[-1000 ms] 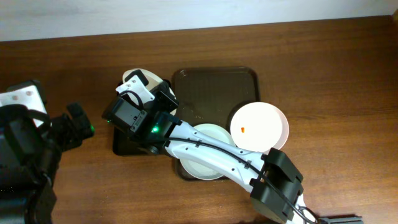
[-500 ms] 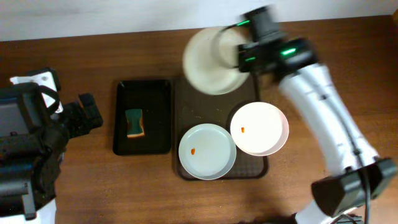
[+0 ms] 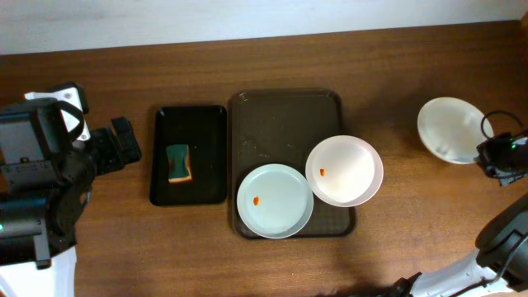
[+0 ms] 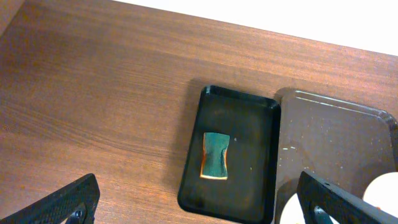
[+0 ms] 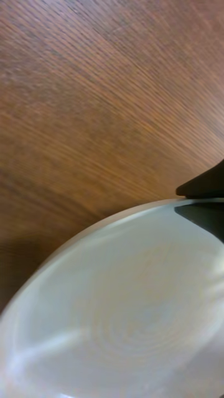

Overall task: Clean dirty plates on tray and stack at the side
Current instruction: 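Carry the plate with the right gripper to the table's right side, then release the plate on the right and reach the right gripper to the top plate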

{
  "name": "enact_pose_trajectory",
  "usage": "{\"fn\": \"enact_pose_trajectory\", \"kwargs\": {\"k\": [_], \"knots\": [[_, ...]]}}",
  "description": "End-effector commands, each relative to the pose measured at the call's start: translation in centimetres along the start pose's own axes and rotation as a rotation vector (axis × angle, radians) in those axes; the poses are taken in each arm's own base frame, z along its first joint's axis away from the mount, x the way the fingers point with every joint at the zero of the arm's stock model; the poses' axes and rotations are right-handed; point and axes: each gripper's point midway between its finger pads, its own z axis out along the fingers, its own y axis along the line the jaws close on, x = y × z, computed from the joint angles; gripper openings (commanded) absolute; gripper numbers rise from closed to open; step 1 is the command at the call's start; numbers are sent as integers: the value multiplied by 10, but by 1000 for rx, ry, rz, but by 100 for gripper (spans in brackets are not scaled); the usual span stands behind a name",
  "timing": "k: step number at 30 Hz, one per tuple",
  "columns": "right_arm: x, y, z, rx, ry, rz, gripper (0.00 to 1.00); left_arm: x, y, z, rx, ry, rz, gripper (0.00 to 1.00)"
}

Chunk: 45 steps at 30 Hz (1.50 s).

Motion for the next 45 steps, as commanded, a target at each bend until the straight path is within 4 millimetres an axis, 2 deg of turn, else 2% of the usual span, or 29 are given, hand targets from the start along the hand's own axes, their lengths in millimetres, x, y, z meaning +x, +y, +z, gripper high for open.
{"fn": "enact_pose_trajectory", "kwargs": {"k": [1,2,3,4,5,9,10,11,13,15,16,17,20,22,24,26,29,32,33,36,38,42,43,45], "knots": [[10,2,9,-3,11,-40,4,-1,-1,0,8,-1,-1,100],[15,7,11,-3,21,-54,4,-1,-1,0,8,-1,-1,100],[18,11,12,-3,28,-66,14,-1,-1,0,8,-1,-1,100],[21,17,13,-11,32,-76,34,-1,-1,0,8,-1,-1,100],[22,22,11,-30,39,-83,39,-1,-1,0,8,-1,-1,100],[47,86,-24,-211,23,-310,45,-1,-5,0,32,1,-1,100],[63,101,-35,-228,27,-408,45,-1,-9,0,54,2,-1,100],[97,122,-49,-247,57,-537,45,0,-16,0,95,8,-1,100],[150,143,-54,-246,136,-682,46,1,-24,0,141,17,-1,100],[180,141,-44,-130,170,-771,46,3,-29,2,174,32,-2,100],[185,124,-35,53,140,-778,46,4,-30,4,179,42,-2,100],[188,116,-31,146,121,-784,47,6,-31,6,181,56,-3,100],[200,89,-13,320,84,-758,46,8,-31,12,180,77,-4,100],[212,70,4,339,108,-742,37,9,-31,17,178,91,-6,100],[216,58,17,343,113,-741,34,11,-31,20,177,102,-6,100],[216,61,22,324,102,-741,18,11,-31,22,176,107,-6,100],[210,79,21,269,62,-740,6,12,-31,23,175,113,-7,100],[196,117,18,161,-27,-737,4,12,-31,24,175,115,-7,100],[202,137,20,56,-19,-737,4,12,-31,25,174,117,-7,100],[223,181,21,-155,8,-774,4,12,-31,26,174,119,-8,100],[250,204,31,-220,15,-845,4,12,-31,26,174,119,-7,100],[281,216,68,-225,25,-918,4,12,-31,26,174,120,-7,100],[285,214,79,-218,36,-923,4,13,-31,26,174,121,-7,100],[281,217,80,-229,25,-923,5,14,-31,25,173,125,-8,100]]}}
